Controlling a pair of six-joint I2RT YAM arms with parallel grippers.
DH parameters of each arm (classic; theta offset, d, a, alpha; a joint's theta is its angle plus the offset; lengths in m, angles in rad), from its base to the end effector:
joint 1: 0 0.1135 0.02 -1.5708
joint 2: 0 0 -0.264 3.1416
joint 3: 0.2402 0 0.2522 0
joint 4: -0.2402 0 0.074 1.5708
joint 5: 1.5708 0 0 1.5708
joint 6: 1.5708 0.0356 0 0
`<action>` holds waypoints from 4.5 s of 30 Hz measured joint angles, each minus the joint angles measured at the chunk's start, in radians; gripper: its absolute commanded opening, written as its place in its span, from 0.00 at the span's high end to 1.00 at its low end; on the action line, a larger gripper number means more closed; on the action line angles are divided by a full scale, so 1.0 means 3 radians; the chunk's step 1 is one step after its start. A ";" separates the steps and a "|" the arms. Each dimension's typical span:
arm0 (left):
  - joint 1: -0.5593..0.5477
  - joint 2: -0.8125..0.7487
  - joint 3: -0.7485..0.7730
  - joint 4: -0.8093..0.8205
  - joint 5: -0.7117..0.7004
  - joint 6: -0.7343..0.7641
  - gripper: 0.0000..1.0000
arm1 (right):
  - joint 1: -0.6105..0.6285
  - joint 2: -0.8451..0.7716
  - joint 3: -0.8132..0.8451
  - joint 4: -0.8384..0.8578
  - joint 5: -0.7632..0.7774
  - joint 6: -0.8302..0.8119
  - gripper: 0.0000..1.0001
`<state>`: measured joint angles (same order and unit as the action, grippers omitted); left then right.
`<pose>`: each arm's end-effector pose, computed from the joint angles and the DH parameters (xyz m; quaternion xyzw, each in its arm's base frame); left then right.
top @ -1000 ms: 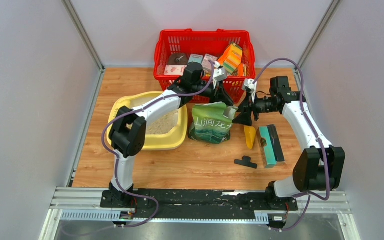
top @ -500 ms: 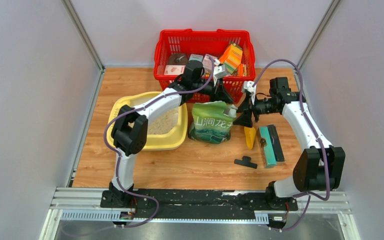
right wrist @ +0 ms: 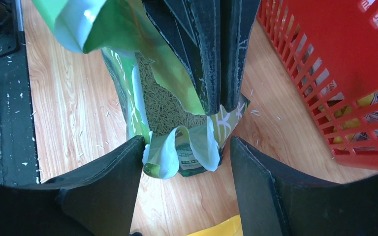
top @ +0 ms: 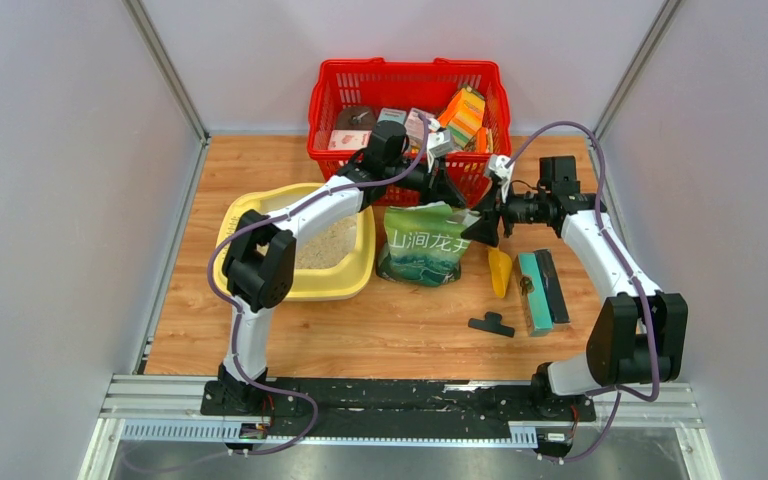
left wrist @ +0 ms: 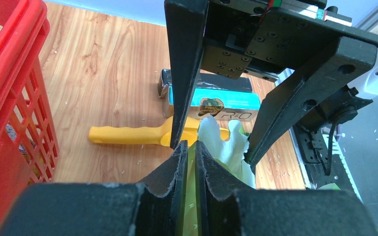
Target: Fill the litter box with clean litter
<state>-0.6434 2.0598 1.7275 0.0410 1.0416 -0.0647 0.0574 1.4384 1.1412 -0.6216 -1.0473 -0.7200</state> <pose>0.3682 -0.3145 0.2970 0.4833 0.5822 -0.5540 0.3473 0.2904 0.0476 0.2879 -0.4591 0.6985 0.3577 0.4163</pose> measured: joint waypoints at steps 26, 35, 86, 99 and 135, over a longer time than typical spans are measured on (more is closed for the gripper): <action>0.0009 0.0069 0.0058 -0.0001 -0.0013 -0.0118 0.83 | 0.0050 0.0095 -0.0037 0.0367 -0.0371 0.0474 0.49; 0.0045 0.0092 0.0131 -0.0025 -0.0014 -0.0146 0.83 | 0.0083 0.0107 -0.0135 0.0580 -0.0413 0.0649 0.70; 0.0397 -0.1411 -0.1598 -0.0261 -0.0399 -0.0167 0.89 | 0.0042 0.0762 0.0685 -0.0657 -0.0636 0.1054 1.00; 0.0612 -0.1286 -0.1548 -0.0312 -0.0089 -0.0816 1.00 | -0.0015 0.1383 0.1315 -0.2003 -0.1072 0.0473 1.00; 0.0944 -0.1183 -0.0828 -0.2040 -0.0170 -0.0177 0.44 | -0.0062 0.1569 0.1095 -0.1778 -0.1279 0.2215 1.00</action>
<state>-0.3603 1.7050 1.4792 -0.5709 0.9905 -0.1177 0.0387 1.9091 1.4696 -1.1549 -1.4311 -0.0555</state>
